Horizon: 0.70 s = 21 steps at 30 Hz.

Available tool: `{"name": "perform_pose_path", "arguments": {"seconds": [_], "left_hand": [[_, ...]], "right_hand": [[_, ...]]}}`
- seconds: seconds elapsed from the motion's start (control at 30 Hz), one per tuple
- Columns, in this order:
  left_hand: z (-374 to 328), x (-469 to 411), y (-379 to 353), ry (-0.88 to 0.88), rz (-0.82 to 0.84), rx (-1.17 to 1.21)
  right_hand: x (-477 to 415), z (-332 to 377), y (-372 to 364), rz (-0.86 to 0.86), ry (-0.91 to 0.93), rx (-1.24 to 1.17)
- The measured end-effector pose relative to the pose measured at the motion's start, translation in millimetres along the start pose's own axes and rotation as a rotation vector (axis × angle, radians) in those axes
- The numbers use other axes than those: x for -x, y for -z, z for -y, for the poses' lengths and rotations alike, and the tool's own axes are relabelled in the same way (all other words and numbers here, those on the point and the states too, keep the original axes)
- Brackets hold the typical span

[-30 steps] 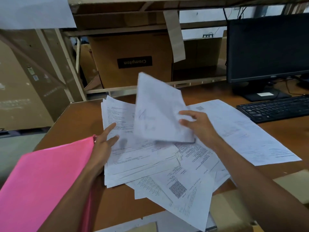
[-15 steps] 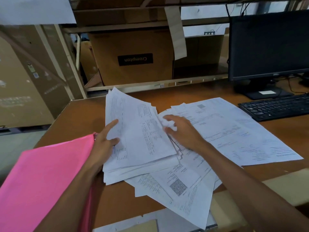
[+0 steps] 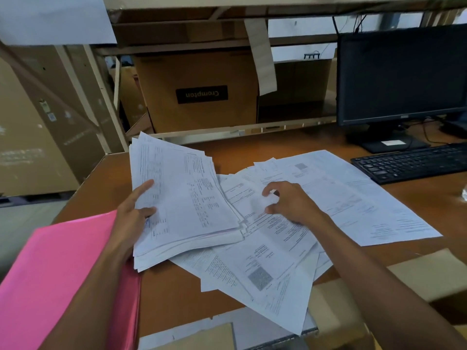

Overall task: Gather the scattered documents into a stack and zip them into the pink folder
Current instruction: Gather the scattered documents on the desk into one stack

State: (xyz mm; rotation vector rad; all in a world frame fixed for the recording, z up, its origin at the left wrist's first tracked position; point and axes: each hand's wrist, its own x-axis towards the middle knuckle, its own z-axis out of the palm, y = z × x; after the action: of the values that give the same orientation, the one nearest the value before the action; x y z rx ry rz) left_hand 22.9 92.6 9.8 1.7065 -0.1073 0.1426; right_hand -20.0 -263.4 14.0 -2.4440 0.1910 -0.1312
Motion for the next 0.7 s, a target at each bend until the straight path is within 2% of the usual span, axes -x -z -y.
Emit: {"name": "perform_pose_path", "arguments": {"seconds": [0.1, 0.17, 0.23, 0.37, 0.43, 0.5, 0.57, 0.63, 0.7], "left_hand": [[-0.9, -0.3, 0.6, 0.001, 0.016, 0.019], [-1.5, -0.9, 0.3, 0.002, 0.018, 0.025], [-1.3, -1.1, -0.3, 0.004, 0.020, 0.011], [-1.4, -1.7, -0.5, 0.013, 0.032, 0.016], [-2.0, -1.1, -1.3, 0.012, 0.029, 0.018], [-2.8, 0.1, -2.4, 0.012, 0.032, 0.032], [-3.6, 0.3, -3.9, 0.010, 0.044, 0.029], [-4.9, -0.2, -6.2, 0.003, 0.049, -0.002], [-5.9, 0.3, -8.8, -0.006, 0.042, -0.019]], "right_hand": [[-4.6, -13.7, 10.3, -0.192, -0.030, -0.169], [-8.1, -24.3, 22.3, -0.384, -0.064, -0.219], [-10.3, -32.6, 32.9, -0.486, -0.084, -0.249], [-9.4, -43.6, 42.5, -0.494, -0.019, -0.265], [-13.3, -53.1, 49.1, -0.443, -0.007, -0.238], [-19.9, -62.4, 60.7, -0.303, -0.044, -0.101], [-24.9, -64.5, 69.8, -0.172, -0.118, 0.396], [-23.1, -55.5, 65.6, -0.214, -0.133, 0.737], [-14.0, -40.6, 44.7, -0.128, -0.130, 0.743]]}}
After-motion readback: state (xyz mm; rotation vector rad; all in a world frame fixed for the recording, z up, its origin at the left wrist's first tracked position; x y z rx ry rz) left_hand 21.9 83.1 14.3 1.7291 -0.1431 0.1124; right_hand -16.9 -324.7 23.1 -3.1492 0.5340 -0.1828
